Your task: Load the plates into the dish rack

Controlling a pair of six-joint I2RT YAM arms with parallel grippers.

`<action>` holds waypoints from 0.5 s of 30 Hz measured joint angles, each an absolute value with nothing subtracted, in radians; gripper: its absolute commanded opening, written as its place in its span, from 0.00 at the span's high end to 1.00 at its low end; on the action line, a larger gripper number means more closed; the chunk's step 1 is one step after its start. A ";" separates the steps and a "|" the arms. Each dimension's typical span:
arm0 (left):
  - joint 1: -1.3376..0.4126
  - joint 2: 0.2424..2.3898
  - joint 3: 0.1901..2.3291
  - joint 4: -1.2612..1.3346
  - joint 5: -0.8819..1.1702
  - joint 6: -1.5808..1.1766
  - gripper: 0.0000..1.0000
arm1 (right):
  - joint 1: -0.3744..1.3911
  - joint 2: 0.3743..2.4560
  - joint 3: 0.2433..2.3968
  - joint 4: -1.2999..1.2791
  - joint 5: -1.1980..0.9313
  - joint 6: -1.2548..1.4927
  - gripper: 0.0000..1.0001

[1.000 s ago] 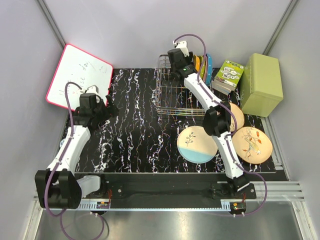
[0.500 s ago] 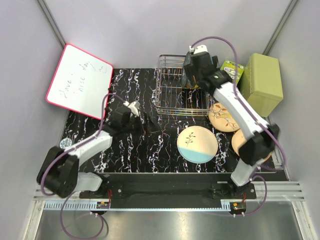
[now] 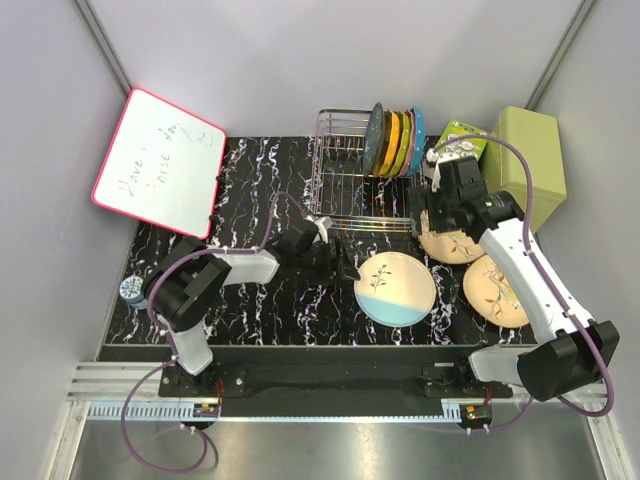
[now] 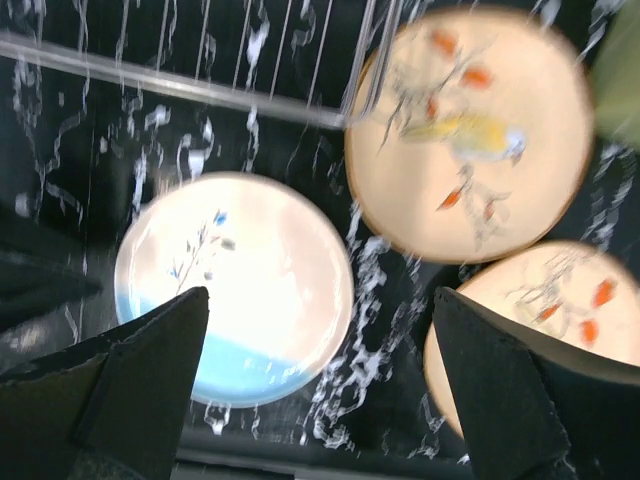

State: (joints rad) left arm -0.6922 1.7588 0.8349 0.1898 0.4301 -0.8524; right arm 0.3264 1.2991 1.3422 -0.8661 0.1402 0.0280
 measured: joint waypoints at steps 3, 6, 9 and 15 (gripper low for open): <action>-0.706 1.810 0.864 0.218 0.454 -0.875 0.27 | 0.292 1.264 1.252 -0.894 0.059 0.048 0.00; -0.716 1.858 0.903 0.246 0.478 -0.892 0.33 | 0.255 1.216 1.169 -0.931 -0.038 0.082 0.00; -0.733 1.903 0.929 0.278 0.496 -0.915 0.56 | 0.215 1.199 1.143 -0.971 -0.126 0.113 0.04; -0.741 1.961 0.941 0.300 0.508 -0.940 0.87 | 0.175 1.204 1.143 -0.979 -0.213 0.144 0.19</action>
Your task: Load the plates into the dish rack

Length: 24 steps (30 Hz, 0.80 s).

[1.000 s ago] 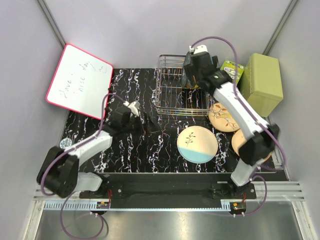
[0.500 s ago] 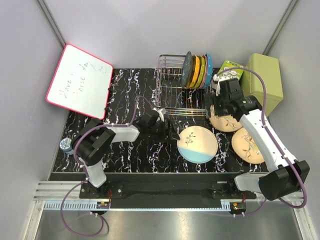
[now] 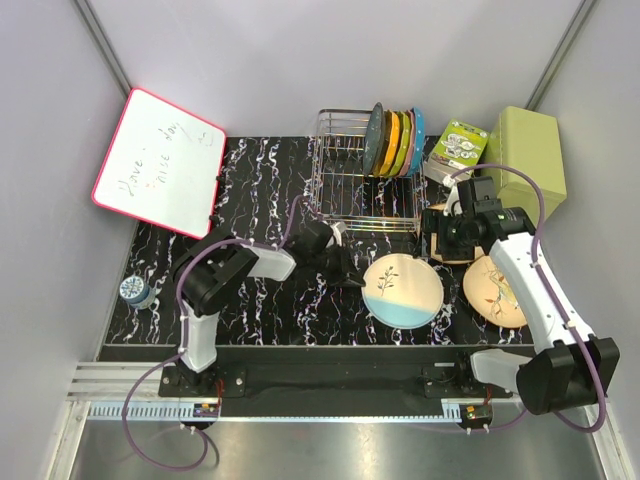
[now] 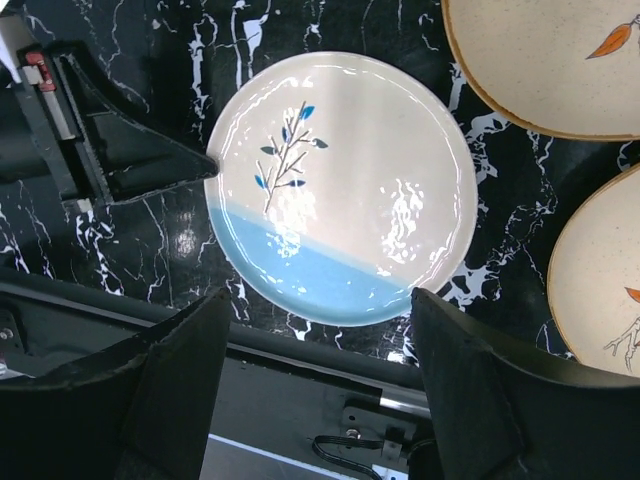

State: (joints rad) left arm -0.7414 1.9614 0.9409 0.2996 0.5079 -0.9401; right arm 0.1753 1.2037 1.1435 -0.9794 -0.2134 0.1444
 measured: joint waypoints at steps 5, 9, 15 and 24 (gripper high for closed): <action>-0.739 1.959 0.940 0.292 0.504 -0.949 1.00 | 0.154 1.236 1.143 -0.978 -0.217 0.157 0.18; -0.707 1.920 0.897 0.274 0.510 -0.940 1.00 | 0.152 1.273 1.137 -0.971 -0.268 0.155 0.16; -0.510 1.738 0.762 0.093 0.508 -0.798 1.00 | 0.150 1.320 1.056 -0.885 -0.460 0.195 0.17; -0.437 1.559 0.605 0.012 0.498 -0.702 1.00 | 0.150 1.365 0.750 -0.586 -0.614 0.428 0.25</action>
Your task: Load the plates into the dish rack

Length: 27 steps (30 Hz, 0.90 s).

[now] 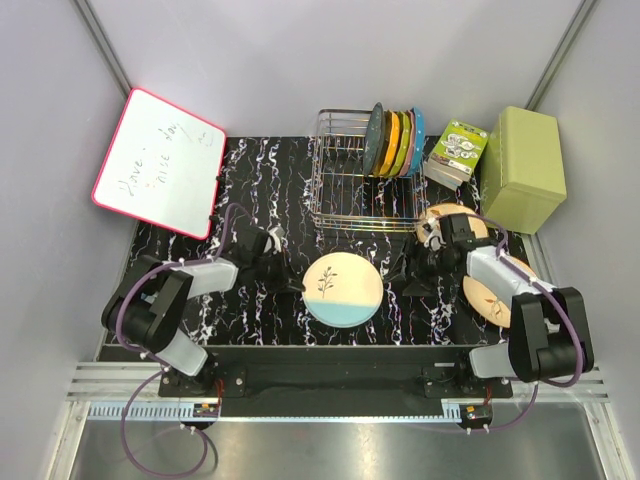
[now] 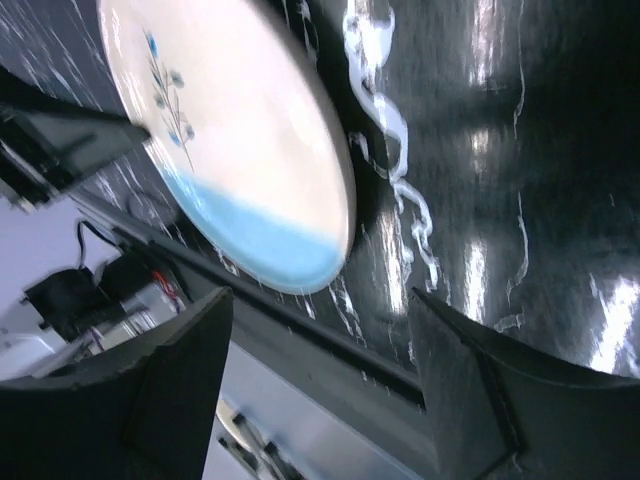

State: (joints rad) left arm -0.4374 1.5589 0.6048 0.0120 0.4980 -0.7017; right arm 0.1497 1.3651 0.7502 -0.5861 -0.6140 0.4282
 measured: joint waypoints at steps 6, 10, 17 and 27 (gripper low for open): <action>-0.444 1.557 0.595 0.029 0.518 -0.667 1.00 | 0.174 1.433 0.557 -0.241 -0.649 0.632 0.26; -0.450 1.570 0.596 0.041 0.533 -0.662 1.00 | 0.198 1.523 0.558 -0.115 -0.723 0.715 0.32; -0.460 1.629 0.653 0.011 0.570 -0.653 1.00 | 0.265 1.614 0.582 0.041 -0.718 0.749 0.61; -0.498 1.618 0.643 0.031 0.553 -0.649 0.55 | 0.321 1.399 0.543 -0.057 -0.574 0.701 1.00</action>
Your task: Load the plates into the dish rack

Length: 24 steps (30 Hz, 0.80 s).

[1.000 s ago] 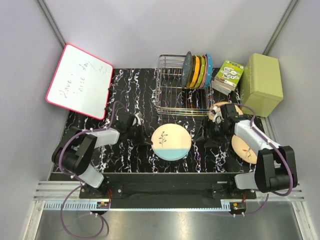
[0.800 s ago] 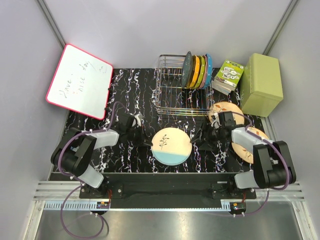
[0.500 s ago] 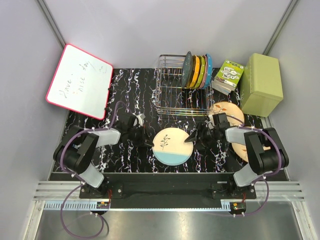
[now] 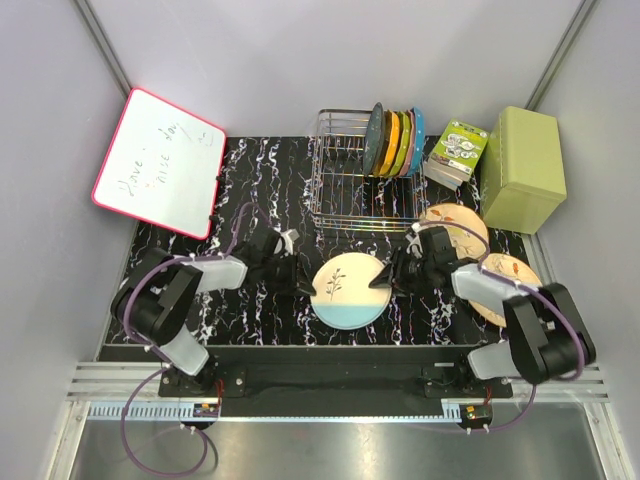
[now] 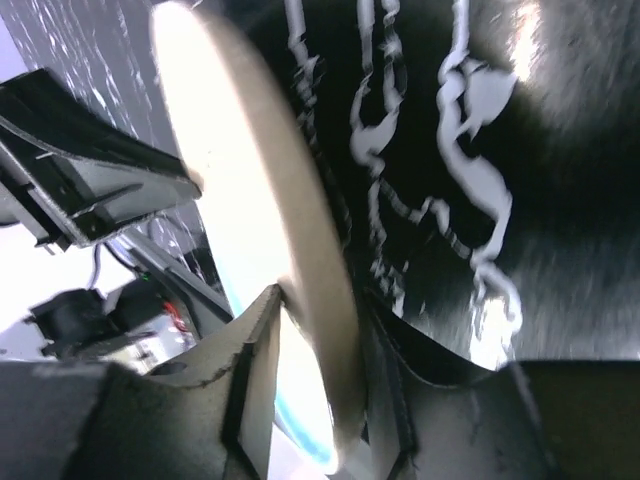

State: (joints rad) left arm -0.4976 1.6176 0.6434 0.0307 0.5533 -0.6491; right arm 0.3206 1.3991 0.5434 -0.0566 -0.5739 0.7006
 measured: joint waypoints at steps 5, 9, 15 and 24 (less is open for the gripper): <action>-0.484 1.541 0.643 -0.038 0.524 -0.607 0.41 | 0.334 1.208 0.621 -0.311 -0.505 0.601 1.00; -0.393 1.472 0.645 -0.113 0.448 -0.539 0.39 | 0.337 1.122 0.789 -0.519 -0.463 0.474 1.00; -0.274 1.375 0.661 -0.145 0.356 -0.459 0.38 | 0.337 1.165 0.947 -0.600 -0.456 0.368 1.00; -0.170 1.227 0.724 -0.218 0.267 -0.391 0.37 | 0.358 1.393 1.377 -0.760 -0.334 0.258 1.00</action>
